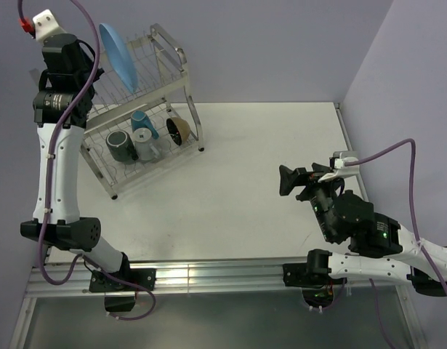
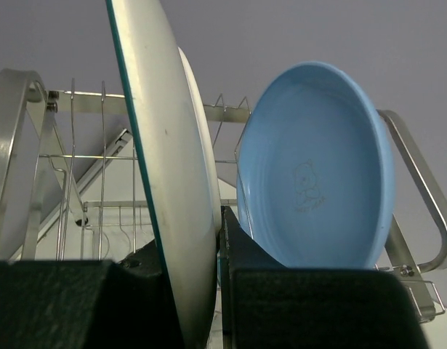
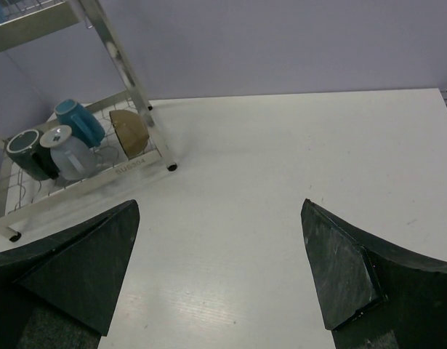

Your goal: Load the mixed dishes into the dish rack

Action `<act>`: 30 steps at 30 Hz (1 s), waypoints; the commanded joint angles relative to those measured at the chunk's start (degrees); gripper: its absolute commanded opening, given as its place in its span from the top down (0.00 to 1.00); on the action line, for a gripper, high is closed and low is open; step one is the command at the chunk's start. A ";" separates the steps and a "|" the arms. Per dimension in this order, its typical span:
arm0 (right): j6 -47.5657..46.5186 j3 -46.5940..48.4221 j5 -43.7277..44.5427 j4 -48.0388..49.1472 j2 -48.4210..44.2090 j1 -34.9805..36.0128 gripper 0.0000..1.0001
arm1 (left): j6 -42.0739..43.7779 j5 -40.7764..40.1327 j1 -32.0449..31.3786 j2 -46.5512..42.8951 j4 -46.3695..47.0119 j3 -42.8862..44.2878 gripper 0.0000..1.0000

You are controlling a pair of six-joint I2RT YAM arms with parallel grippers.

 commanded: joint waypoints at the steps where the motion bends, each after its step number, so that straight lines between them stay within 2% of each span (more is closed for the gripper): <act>1: 1.26 -0.59 1.80 0.21 0.47 -0.37 0.00 | -1.52 2.09 0.95 -0.35 3.55 -0.10 1.00; 14: -1.73 -2.00 -0.75 3.54 -0.14 -3.96 0.00 | -3.46 3.50 2.00 -1.57 2.41 -5.37 1.00; 30: -4.01 -2.26 -5.41 6.36 1.44 -7.40 0.00 | -4.25 13.86 4.72 -3.42 2.67 -12.14 1.00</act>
